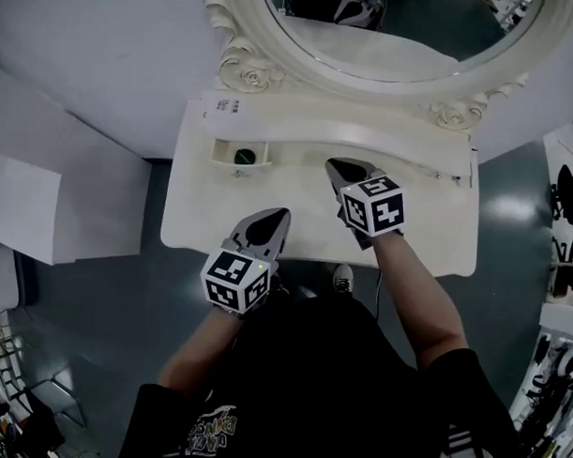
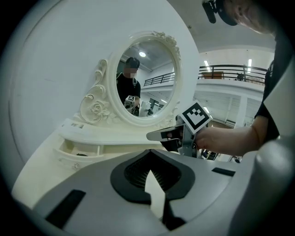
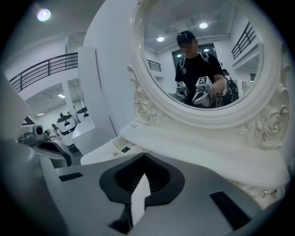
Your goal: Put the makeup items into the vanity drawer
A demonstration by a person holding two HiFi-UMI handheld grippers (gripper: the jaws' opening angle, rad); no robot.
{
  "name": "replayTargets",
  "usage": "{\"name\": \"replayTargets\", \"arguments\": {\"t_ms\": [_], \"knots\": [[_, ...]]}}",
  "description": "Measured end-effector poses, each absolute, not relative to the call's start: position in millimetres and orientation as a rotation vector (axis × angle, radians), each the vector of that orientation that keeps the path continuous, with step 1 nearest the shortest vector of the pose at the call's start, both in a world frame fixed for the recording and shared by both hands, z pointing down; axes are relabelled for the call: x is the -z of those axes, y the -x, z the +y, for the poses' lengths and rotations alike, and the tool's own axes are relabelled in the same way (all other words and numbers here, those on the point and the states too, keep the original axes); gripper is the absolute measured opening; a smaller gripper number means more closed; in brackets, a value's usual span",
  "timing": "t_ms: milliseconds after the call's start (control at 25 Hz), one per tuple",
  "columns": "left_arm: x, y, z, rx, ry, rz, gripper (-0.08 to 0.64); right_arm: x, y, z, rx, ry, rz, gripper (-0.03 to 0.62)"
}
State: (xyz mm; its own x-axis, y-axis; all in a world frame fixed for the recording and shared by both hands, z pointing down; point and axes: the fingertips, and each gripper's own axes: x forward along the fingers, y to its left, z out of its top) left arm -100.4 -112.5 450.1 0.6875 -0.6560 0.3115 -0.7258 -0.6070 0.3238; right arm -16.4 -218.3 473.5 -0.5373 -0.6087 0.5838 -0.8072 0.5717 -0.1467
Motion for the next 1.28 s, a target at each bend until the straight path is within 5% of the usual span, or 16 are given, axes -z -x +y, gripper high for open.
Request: {"name": "replayTargets", "arguments": {"t_ms": [560, 1280], "knots": [[-432, -13, -93, -0.273, -2.535, -0.924, 0.002, -420, -108, -139, -0.651, -1.352, -2.418, 0.029], [-431, -49, -77, -0.321, -2.528, -0.868, 0.0, -426, -125, -72, -0.828, -1.367, -2.489, 0.029]]}}
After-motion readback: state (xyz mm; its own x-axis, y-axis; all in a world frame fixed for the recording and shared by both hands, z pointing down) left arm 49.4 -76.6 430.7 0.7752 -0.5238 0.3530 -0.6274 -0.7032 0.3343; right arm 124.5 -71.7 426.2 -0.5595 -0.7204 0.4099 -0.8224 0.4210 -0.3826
